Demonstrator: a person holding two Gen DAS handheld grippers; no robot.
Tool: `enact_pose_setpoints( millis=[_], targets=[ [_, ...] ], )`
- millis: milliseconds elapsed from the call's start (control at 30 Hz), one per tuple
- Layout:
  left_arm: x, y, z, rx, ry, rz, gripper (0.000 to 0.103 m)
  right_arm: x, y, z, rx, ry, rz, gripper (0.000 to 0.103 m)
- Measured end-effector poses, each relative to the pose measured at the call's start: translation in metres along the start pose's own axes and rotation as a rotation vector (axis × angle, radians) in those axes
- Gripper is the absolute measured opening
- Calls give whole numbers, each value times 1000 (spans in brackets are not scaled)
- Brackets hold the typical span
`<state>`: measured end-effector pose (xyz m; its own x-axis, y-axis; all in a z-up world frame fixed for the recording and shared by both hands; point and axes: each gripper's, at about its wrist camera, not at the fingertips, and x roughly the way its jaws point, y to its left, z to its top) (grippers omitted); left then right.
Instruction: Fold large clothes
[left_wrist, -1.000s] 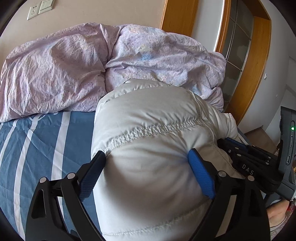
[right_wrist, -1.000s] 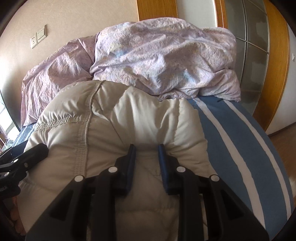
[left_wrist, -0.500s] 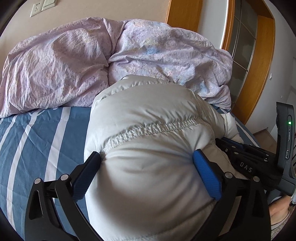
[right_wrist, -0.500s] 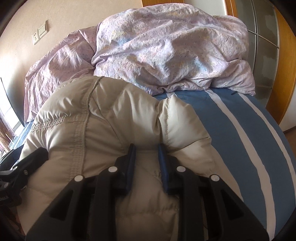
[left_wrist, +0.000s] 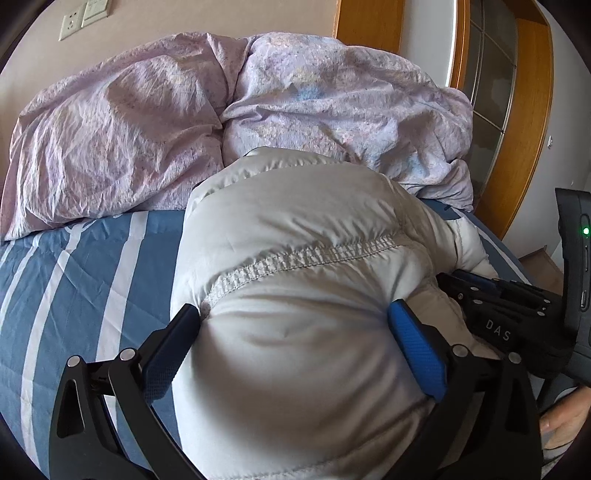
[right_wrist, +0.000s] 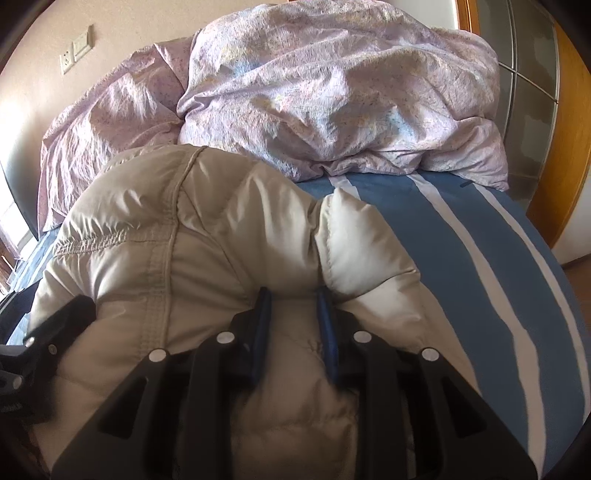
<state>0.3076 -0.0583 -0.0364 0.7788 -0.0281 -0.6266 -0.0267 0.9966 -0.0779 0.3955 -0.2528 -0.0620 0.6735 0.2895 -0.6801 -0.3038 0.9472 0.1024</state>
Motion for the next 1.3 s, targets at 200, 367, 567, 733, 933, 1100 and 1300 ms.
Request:
enact_pose_setpoints(
  millis=[200,367,567,733,933,1100,1300],
  targets=[
    [-22,5,31,19,-53,36,102,-40,-11,21,62,-101,-3,34],
    [-4,-4,42,55,-31,68,102,-28,-16,35,43,-108,-66,34],
    [16,4,38,-12,11,26,102,-6,-15,32,6,-88,-96,35],
    [25,3,32,-23,8,27,102,11,-19,25,19,-83,-73,35],
    [35,2,24,-22,-2,39,102,23,-22,21,32,-73,-35,36],
    [38,3,18,-27,-22,50,102,30,-24,20,36,-67,-14,36],
    [44,5,15,-36,-21,57,102,38,-24,20,38,-54,0,36]
  ],
)
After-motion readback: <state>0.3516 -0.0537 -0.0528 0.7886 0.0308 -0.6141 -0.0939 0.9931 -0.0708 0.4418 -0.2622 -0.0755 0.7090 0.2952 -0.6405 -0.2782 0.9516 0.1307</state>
